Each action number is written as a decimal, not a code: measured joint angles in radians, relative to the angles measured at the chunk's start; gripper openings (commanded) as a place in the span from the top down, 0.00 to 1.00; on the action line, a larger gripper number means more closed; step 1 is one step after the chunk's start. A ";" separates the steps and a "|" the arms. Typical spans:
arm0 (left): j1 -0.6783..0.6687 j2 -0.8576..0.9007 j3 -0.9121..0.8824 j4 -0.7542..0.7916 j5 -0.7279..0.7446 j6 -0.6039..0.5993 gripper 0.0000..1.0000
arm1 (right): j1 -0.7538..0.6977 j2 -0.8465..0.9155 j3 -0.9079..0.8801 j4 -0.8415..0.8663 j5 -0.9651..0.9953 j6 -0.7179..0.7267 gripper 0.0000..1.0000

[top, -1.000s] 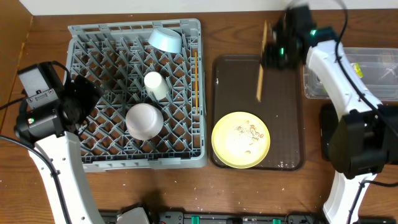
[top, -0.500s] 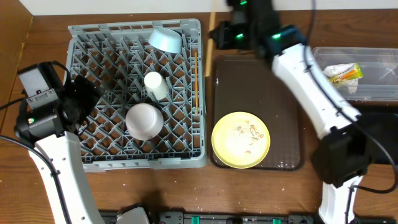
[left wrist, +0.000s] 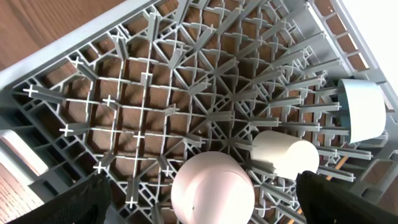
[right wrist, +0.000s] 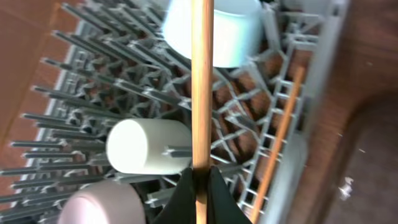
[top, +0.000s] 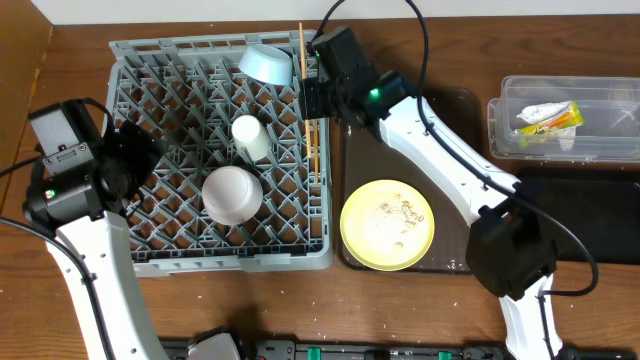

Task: Sort waste into correct bins and load items into the dishwasher
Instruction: 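Carry the second chopstick into the rack beside the first and release, then grasp the rim of the yellow plate of rice with the right gripper, then lift the yellow plate and carry it across the brown tray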

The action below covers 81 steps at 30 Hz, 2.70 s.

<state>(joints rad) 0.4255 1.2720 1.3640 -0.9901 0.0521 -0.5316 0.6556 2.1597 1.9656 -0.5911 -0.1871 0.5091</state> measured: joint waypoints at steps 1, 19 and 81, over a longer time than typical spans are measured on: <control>0.000 0.000 0.000 0.000 0.000 0.000 0.04 | 0.000 0.000 0.000 -0.018 0.005 0.003 0.80; 0.000 0.000 0.000 0.000 0.000 0.000 0.04 | -0.065 -0.003 0.000 -0.125 0.020 -0.066 0.24; 0.000 0.000 0.000 0.000 0.000 0.000 0.04 | -0.323 -0.057 -0.460 -0.335 0.255 -0.270 0.57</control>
<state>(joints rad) 0.4255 1.2720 1.3640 -0.9901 0.0521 -0.5316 0.3328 2.1029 1.5055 -0.9260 0.0681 0.2390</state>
